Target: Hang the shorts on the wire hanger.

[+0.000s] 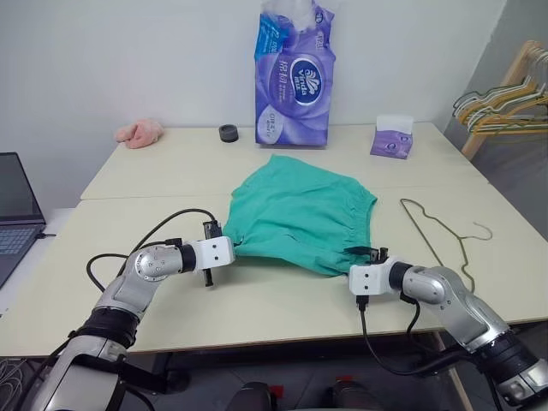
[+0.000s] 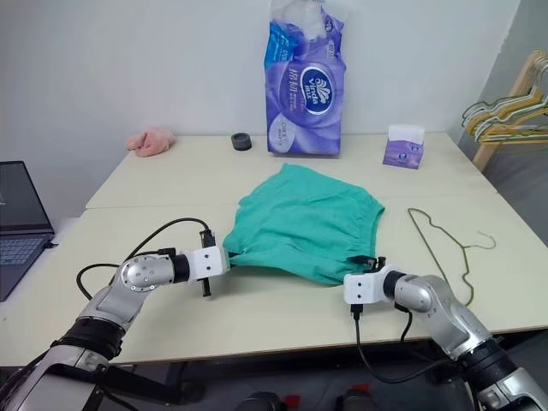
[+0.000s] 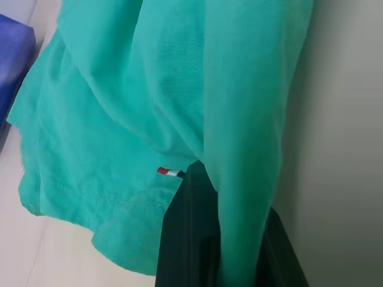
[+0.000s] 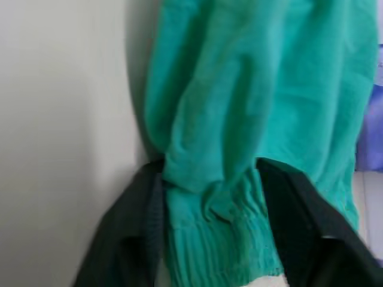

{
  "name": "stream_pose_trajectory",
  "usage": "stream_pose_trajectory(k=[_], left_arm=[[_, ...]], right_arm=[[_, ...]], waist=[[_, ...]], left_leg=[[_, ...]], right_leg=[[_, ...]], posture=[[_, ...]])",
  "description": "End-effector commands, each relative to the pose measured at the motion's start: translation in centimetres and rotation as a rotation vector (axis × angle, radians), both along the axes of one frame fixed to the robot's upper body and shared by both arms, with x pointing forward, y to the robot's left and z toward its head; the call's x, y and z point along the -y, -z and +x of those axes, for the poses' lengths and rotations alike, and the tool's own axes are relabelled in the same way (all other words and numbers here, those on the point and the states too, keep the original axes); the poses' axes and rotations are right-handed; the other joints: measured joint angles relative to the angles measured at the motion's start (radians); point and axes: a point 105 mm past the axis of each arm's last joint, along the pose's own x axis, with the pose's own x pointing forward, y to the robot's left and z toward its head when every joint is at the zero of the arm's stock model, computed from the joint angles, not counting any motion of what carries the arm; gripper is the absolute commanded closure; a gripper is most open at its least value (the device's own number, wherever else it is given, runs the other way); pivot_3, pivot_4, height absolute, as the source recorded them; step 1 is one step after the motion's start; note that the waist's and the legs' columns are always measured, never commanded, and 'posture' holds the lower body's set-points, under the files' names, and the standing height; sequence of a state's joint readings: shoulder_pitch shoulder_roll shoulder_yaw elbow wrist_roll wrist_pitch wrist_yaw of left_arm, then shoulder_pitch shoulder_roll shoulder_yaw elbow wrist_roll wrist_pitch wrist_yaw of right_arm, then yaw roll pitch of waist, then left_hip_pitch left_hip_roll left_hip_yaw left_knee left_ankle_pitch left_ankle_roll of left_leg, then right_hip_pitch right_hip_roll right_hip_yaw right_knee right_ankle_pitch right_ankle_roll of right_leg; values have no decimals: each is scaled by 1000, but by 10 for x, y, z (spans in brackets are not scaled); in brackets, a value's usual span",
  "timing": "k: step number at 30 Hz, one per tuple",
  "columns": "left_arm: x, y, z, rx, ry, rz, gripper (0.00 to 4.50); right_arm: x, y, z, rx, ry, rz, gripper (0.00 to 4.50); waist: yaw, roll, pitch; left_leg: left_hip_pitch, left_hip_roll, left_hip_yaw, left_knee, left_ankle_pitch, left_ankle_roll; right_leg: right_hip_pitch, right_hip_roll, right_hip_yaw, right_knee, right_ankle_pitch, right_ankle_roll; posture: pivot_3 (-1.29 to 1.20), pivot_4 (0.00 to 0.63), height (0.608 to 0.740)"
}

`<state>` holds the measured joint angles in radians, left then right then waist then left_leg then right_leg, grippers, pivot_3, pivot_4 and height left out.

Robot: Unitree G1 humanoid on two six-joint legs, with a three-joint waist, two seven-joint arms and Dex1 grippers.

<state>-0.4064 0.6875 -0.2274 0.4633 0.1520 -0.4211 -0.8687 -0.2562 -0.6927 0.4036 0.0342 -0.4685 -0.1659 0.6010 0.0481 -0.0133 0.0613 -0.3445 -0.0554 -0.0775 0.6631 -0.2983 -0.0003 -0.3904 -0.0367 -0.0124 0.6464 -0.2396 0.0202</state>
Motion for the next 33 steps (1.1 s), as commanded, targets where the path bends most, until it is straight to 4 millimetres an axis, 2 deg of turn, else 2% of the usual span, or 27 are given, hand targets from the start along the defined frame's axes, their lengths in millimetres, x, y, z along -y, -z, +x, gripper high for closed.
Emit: stream_pose_trajectory(k=[1,4,8,13,18,23,27,31,33], left_arm=[[4,-9,-7,-8,39,-15,4500],[4,-9,-11,-31,46,-11,4500],[5,-5,-25,-102,98,17,4500],[7,6,-62,-283,208,75,4500],[-1,13,-109,-536,283,141,4500],[12,10,-140,-670,335,94,4500],[20,9,-153,-716,351,76,4500],[26,8,-156,-718,334,52,4500],[27,8,-158,-742,327,42,4500]], right_arm=[[7,-14,9,35,16,18,3474],[13,-14,9,27,13,5,4486],[20,-17,0,-25,-27,-12,4486],[31,-25,-19,-140,-79,-48,4486],[40,-30,-54,-339,-128,-79,4486],[44,-33,-77,-448,-144,-107,4486],[43,-34,-83,-477,-150,-112,4486],[38,-33,-84,-482,-166,-107,4486],[34,-32,-92,-551,-177,-81,4486]], waist=[[-1,0,0],[-1,0,0],[-2,0,1],[-13,1,1],[-22,3,3],[-24,5,6],[-24,4,9],[-24,4,11],[-24,3,12]], left_leg=[[0,0,0,0,0,0],[0,0,0,0,0,0],[0,0,0,0,0,0],[0,0,1,0,-1,1],[0,1,1,0,-2,3],[1,1,2,1,-2,4],[1,2,2,1,-2,4],[1,3,2,1,-2,4],[1,3,2,1,-2,4]], right_leg=[[0,0,0,0,0,0],[0,0,0,0,0,0],[0,0,0,0,0,0],[0,0,0,0,-1,-1],[0,0,0,-1,-4,3],[1,0,0,-1,-4,4],[1,0,0,0,-4,4],[1,1,0,0,-4,4],[1,1,0,-1,-4,4]], posture=[[36,15,740],[36,18,740],[35,20,740],[30,25,740],[19,29,740],[12,30,740],[7,33,740],[11,33,740],[13,33,740]])
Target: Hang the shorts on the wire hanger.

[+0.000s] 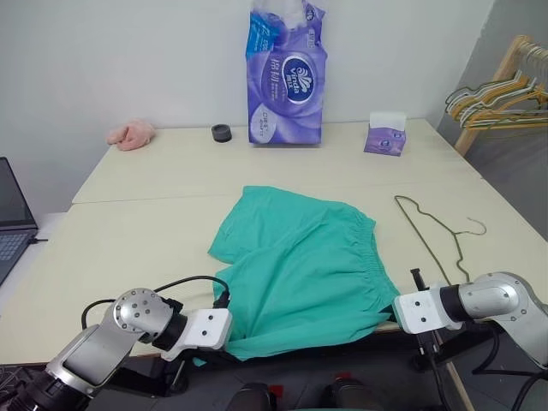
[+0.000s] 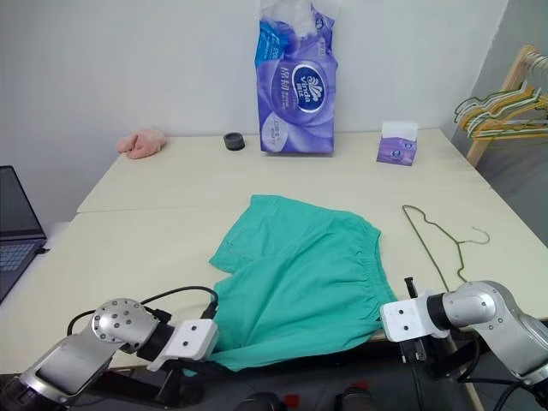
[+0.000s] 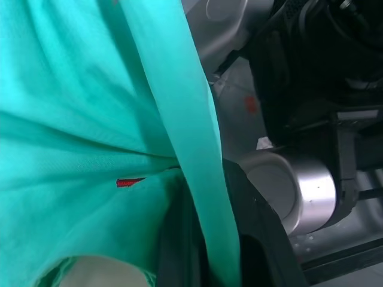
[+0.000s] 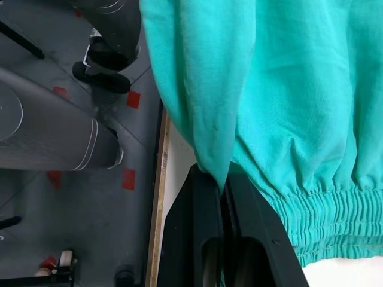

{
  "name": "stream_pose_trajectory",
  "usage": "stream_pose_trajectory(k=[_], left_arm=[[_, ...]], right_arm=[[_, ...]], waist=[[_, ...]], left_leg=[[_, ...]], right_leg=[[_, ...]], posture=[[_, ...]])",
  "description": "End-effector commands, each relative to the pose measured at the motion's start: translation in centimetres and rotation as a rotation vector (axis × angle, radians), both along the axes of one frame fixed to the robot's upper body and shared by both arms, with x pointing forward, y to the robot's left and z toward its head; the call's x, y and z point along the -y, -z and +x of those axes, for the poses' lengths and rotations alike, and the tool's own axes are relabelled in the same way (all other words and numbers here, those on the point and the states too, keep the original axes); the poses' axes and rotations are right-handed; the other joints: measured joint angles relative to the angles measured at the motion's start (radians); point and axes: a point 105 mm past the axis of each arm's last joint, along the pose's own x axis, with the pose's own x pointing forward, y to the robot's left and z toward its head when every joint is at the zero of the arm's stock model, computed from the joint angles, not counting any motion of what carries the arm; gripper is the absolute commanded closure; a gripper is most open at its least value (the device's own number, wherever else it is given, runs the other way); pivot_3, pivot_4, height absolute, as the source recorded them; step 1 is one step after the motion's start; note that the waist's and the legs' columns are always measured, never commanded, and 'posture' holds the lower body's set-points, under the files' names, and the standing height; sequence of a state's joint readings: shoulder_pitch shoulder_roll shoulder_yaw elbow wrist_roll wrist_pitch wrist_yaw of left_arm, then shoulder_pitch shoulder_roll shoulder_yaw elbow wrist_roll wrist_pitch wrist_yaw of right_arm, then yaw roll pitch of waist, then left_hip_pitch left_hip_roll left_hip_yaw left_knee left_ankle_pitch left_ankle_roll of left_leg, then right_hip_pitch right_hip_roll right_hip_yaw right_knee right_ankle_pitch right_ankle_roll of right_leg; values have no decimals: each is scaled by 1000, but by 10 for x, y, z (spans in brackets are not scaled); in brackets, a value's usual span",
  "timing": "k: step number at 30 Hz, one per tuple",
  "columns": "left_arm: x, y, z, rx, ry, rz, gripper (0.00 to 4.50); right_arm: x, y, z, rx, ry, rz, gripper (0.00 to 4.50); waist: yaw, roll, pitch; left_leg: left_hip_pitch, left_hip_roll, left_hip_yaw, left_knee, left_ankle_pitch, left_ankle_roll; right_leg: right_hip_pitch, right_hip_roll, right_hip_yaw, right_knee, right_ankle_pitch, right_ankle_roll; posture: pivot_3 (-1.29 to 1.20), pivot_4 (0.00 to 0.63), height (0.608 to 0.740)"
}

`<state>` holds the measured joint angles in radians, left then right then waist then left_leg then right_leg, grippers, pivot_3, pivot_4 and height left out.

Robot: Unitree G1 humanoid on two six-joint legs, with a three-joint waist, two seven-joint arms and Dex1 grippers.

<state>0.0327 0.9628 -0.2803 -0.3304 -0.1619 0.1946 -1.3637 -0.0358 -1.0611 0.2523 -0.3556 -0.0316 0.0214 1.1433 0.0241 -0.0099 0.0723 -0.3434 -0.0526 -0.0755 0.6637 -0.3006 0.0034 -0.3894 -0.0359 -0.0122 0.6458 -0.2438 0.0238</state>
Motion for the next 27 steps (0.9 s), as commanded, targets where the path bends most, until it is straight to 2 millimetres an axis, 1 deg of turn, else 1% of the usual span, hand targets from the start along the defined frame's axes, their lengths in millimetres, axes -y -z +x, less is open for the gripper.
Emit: stream_pose_trajectory(k=[1,3,6,8,9,10,11,12,13,14,15,17,18,19,22,24,25,27], left_arm=[[5,-6,-3,-22,-6,-18,4500],[5,-7,-3,-38,-25,-15,4500],[3,-6,-1,-35,-36,-5,3891],[3,-6,-1,-35,-43,-9,3326],[3,-6,-1,-36,-44,-9,3018],[3,-6,-2,-38,-45,-9,2669],[3,-6,-2,-42,-45,-9,2436],[3,-6,-3,-44,-45,-8,2149],[5,-8,-3,-54,-51,-22,1761],[6,-10,-4,-61,-55,-31,1564],[9,-13,-4,-74,-65,-55,1244],[19,-29,2,-94,-118,-157,688],[22,-34,4,-103,-138,-192,383],[27,-42,10,-99,-165,-236,114],[37,-60,26,-70,-222,-331,51],[46,-74,43,-16,-268,-405,51],[50,-81,58,65,-309,-441,51],[54,-89,82,201,-371,-473,51]], right_arm=[[-8,-10,-7,-43,-22,29,4486],[-8,-11,-8,-52,-27,24,4486],[-5,-14,-11,-72,-30,8,3849],[-4,-18,-13,-83,-30,5,3225],[-4,-21,-14,-85,-28,6,2819],[-2,-23,-13,-82,-24,6,2457],[-1,-26,-12,-77,-18,6,2199],[1,-28,-11,-73,-14,6,1851],[4,-33,-8,-65,2,10,1419],[5,-36,-6,-59,13,13,1196],[8,-44,-2,-53,51,45,814],[13,-65,16,-5,188,169,148],[15,-71,21,11,234,208,0],[18,-76,27,29,284,249,0],[27,-84,41,68,441,367,0],[44,-81,55,118,632,447,0],[58,-75,64,159,775,483,0],[78,-63,72,212,970,492,0]], waist=[[0,0,1],[0,0,1],[1,0,1],[1,0,2],[1,0,2],[1,0,2],[1,0,2],[1,0,2],[1,0,3],[1,0,3],[1,0,4],[1,0,5],[1,-1,5],[1,-1,6],[4,-2,5],[5,-2,5],[8,-3,5],[8,-3,5]], left_leg=[[0,0,0,0,0,0],[0,0,0,0,0,0],[0,0,0,0,0,0],[0,0,0,0,0,0],[0,0,0,0,0,0],[0,0,0,0,0,0],[0,0,0,0,0,0],[0,0,0,0,0,0],[0,0,0,0,0,0],[0,0,0,0,0,0],[0,0,0,0,0,0],[-1,0,0,0,0,0],[-1,0,0,0,0,0],[-1,0,0,0,0,0],[-1,0,-1,0,0,0],[-1,0,-1,1,0,0],[-1,0,-1,1,0,0],[-2,-1,-1,2,0,-1]], right_leg=[[0,0,0,0,0,0],[0,0,0,0,0,0],[0,0,0,-1,0,0],[0,0,0,-1,0,0],[0,0,0,-1,0,0],[0,0,0,-1,0,0],[0,0,0,-1,0,0],[0,0,0,-1,0,0],[0,0,0,-1,0,0],[0,0,0,-1,0,0],[0,0,0,-1,0,0],[0,0,0,-1,0,0],[0,0,0,-1,0,0],[0,0,0,-1,0,0],[0,0,-1,0,0,1],[0,0,-1,0,0,1],[0,-1,-1,0,0,1],[0,-1,0,0,1,1]], posture=[[15,33,740],[15,33,740],[18,32,740],[18,32,740],[18,32,740],[18,32,740],[18,32,740],[18,32,740],[18,32,740],[17,31,740],[17,31,740],[16,31,740],[16,31,740],[14,32,740],[14,32,740],[12,34,740],[7,35,740],[7,35,740]])
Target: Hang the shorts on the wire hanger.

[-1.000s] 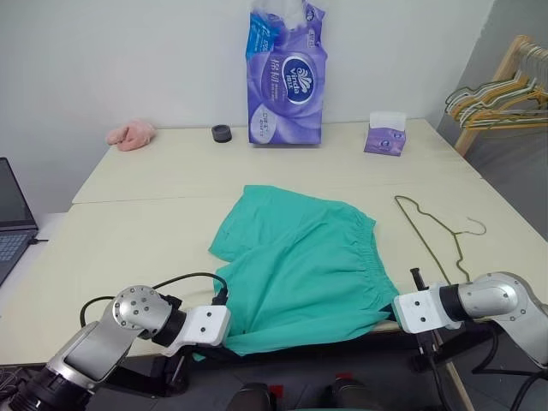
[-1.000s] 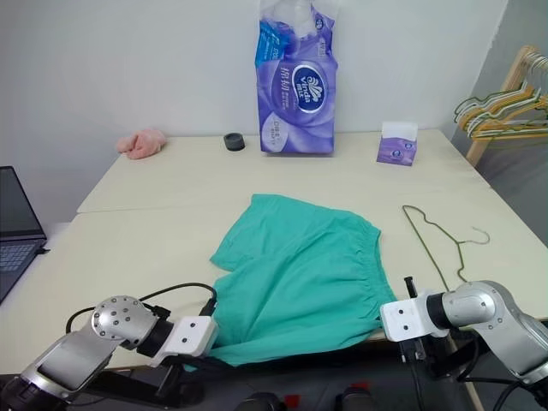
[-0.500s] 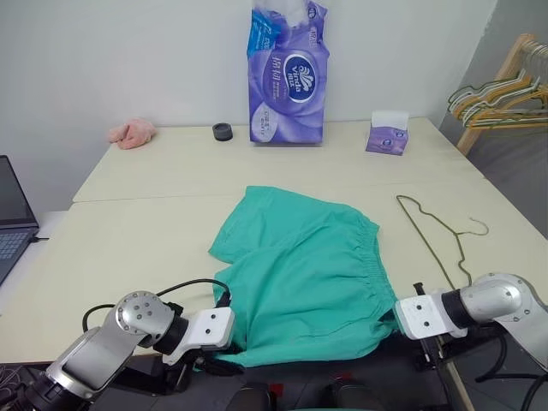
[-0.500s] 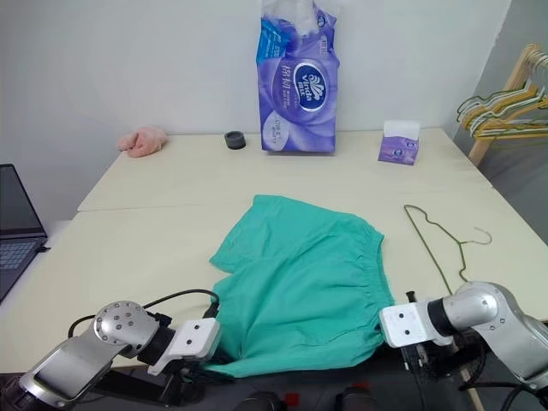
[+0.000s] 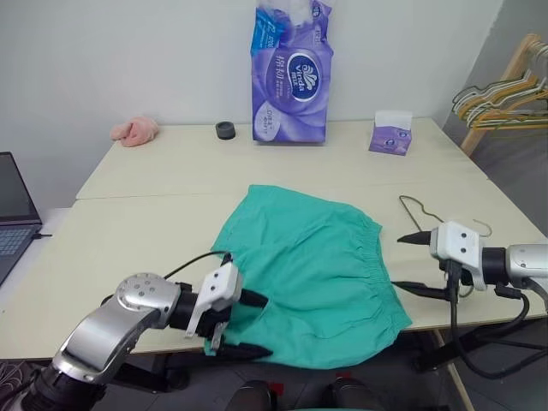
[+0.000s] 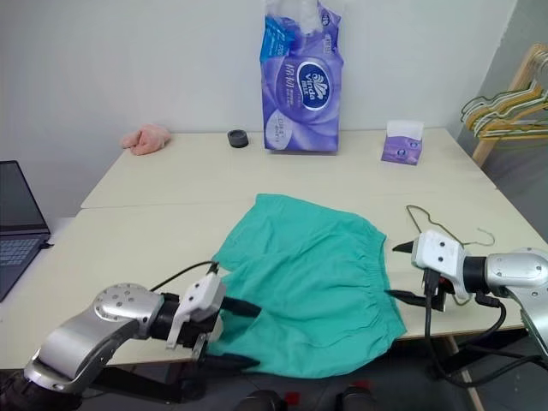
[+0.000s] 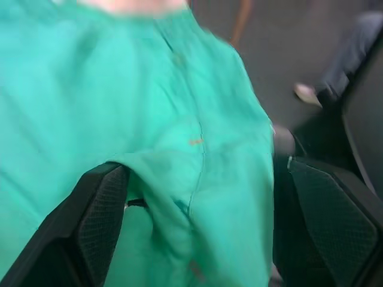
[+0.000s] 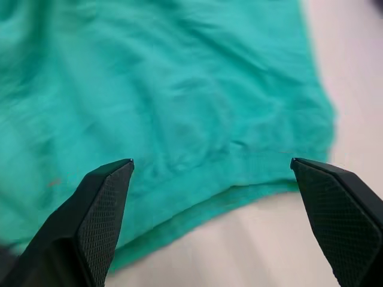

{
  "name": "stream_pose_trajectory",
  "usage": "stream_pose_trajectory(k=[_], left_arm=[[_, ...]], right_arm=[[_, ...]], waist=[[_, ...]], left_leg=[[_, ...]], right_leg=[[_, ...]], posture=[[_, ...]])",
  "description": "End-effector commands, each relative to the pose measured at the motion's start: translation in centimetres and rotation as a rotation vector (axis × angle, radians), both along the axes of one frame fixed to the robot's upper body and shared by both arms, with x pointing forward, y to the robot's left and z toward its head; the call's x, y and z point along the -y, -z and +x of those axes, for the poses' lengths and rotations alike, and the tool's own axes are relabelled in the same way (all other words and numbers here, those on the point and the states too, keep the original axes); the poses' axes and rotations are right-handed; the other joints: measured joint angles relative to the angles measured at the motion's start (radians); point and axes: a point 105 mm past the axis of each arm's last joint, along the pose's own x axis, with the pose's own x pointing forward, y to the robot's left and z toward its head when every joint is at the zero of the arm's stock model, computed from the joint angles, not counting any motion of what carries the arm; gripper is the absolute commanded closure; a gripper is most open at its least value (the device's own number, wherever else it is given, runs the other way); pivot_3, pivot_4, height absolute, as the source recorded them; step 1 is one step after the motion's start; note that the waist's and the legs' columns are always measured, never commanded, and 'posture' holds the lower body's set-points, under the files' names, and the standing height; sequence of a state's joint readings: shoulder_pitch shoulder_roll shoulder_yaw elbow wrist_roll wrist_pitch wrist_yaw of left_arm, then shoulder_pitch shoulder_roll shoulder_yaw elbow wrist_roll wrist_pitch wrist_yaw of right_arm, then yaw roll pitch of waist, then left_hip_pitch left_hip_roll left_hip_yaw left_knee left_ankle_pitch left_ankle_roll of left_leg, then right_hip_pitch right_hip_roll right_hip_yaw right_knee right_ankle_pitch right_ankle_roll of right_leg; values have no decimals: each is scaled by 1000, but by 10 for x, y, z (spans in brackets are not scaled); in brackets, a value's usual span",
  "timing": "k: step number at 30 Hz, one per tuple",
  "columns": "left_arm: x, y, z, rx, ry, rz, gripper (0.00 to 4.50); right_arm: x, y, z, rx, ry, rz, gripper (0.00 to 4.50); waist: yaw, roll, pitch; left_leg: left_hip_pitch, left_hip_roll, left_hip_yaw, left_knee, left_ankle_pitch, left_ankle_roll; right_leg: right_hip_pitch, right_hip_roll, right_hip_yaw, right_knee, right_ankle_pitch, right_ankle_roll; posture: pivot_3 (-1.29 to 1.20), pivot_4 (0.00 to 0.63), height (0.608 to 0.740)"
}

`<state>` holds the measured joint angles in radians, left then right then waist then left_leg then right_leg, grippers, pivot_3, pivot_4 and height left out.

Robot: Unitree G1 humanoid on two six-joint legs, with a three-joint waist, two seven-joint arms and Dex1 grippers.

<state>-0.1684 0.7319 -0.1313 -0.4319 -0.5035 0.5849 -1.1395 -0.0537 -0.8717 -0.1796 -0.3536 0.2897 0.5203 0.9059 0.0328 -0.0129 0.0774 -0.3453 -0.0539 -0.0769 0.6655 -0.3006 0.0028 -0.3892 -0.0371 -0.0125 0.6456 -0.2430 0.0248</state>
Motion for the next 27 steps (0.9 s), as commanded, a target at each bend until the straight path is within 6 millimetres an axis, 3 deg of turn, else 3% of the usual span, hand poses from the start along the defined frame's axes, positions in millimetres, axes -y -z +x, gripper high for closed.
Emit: stream_pose_trajectory(k=[1,4,7,21,27], left_arm=[[1,-17,37,208,-153,-18,51],[7,-26,56,341,-195,-29,51],[13,-26,56,373,-157,-42,51],[20,-20,49,386,-84,-29,51],[23,-21,47,389,-74,-25,51]], right_arm=[[40,9,14,37,345,-6,0],[65,27,17,-8,577,29,0],[82,38,17,-22,728,70,0],[120,59,7,-108,944,230,0],[124,86,-6,-233,956,191,0]], waist=[[-1,1,-1],[-6,2,-1],[-11,3,-2],[-23,6,-2],[-32,6,-3]], left_leg=[[0,-1,1,0,0,0],[0,-2,2,-1,0,0],[0,-2,3,-2,0,0],[1,-2,4,-1,0,0],[1,-1,4,-1,0,1]], right_leg=[[0,0,1,0,0,0],[-1,-1,3,0,3,-4],[-1,-1,3,0,3,-5],[-1,0,4,0,0,-1],[-1,0,4,1,0,0]], posture=[[1,36,740],[-13,38,740],[-21,37,740],[-32,36,740],[-35,37,740]])
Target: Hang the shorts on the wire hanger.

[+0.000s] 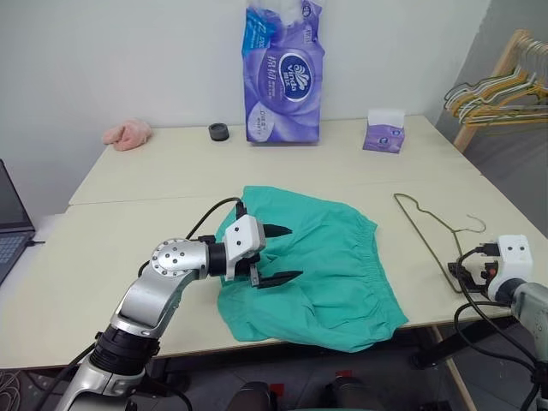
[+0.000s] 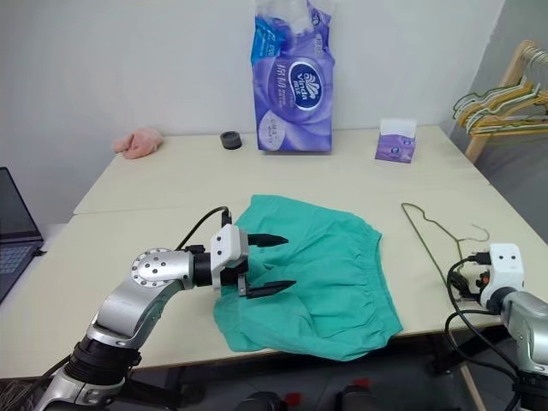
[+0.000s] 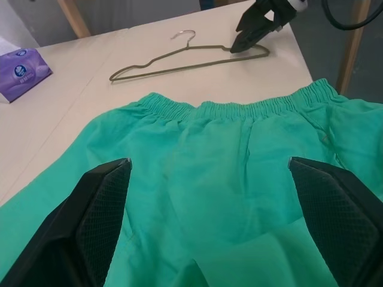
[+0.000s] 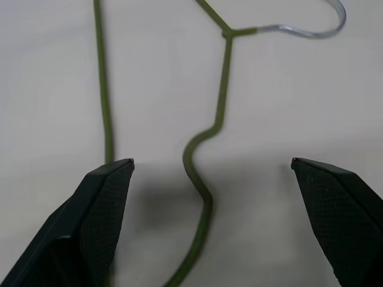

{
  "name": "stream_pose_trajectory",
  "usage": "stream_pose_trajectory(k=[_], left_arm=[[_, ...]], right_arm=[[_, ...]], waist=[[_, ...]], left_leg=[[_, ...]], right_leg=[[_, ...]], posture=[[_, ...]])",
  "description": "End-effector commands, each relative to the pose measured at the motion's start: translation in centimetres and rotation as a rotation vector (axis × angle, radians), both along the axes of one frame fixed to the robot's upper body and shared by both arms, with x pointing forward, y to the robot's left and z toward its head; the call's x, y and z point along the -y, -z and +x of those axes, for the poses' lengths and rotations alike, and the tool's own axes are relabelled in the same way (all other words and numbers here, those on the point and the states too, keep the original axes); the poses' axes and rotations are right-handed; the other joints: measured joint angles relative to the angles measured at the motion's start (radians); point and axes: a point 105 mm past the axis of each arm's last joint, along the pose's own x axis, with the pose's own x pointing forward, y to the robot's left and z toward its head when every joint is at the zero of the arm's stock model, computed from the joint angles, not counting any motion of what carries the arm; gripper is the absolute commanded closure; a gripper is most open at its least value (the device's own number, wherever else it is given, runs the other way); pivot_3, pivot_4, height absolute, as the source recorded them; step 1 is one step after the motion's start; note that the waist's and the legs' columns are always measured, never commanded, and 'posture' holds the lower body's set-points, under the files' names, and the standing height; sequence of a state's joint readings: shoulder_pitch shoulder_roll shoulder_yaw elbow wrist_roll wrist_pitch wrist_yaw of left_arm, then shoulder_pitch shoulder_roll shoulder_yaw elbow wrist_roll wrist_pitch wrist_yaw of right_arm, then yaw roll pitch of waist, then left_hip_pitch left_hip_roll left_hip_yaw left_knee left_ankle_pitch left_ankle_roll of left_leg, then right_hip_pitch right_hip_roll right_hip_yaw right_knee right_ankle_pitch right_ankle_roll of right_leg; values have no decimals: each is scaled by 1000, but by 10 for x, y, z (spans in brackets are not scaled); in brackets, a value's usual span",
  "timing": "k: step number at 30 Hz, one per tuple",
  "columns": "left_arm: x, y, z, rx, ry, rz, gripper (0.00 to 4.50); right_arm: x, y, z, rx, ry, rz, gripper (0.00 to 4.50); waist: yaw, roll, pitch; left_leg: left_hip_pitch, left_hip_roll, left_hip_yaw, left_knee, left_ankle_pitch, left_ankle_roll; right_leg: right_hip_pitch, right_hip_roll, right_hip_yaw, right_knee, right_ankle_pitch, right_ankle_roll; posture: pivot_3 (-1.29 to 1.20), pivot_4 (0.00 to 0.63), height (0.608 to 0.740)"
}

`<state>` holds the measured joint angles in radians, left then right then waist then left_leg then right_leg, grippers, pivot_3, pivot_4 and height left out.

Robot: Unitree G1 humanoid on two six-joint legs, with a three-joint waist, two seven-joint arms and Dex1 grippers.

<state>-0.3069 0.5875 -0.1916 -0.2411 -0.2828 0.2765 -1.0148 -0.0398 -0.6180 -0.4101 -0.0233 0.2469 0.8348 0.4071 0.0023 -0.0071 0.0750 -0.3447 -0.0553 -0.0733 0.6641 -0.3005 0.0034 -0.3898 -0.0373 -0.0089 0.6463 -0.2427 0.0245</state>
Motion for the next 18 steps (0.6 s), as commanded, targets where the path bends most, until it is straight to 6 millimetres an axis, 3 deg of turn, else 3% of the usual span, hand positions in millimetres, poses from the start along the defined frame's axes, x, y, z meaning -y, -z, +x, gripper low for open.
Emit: stream_pose_trajectory(k=[1,2,5,15,17,18], left_arm=[[6,-10,-4,45,31,2,51],[7,-10,-4,45,32,3,51],[8,-10,-4,46,38,5,0],[10,-13,-3,46,30,-6,0],[9,-13,-2,47,19,-10,0],[8,-13,-1,52,12,-8,0]], right_arm=[[0,5,-4,-45,-12,22,0],[-1,7,-5,-59,-15,31,0],[0,16,-8,-118,-18,44,543],[8,32,-10,-188,14,-9,3880],[7,30,-6,-168,35,12,4481],[8,28,-4,-160,34,9,4481]], waist=[[-2,0,0],[-2,0,0],[-2,0,-1],[4,-16,-10],[6,-17,-12],[6,-18,-13]], left_leg=[[0,0,0,0,0,0],[1,0,0,0,0,0],[1,0,0,0,0,0],[2,0,-1,2,0,0],[3,0,-1,2,0,0],[3,0,-1,2,0,0]], right_leg=[[1,0,0,0,0,0],[1,0,0,0,0,0],[2,0,0,0,0,0],[4,0,-1,-1,1,2],[5,0,-1,-2,1,2],[5,0,0,-2,1,2]], posture=[[-36,39,740],[-36,39,740],[-38,38,740],[-26,30,740],[-25,24,740],[-25,23,740]])
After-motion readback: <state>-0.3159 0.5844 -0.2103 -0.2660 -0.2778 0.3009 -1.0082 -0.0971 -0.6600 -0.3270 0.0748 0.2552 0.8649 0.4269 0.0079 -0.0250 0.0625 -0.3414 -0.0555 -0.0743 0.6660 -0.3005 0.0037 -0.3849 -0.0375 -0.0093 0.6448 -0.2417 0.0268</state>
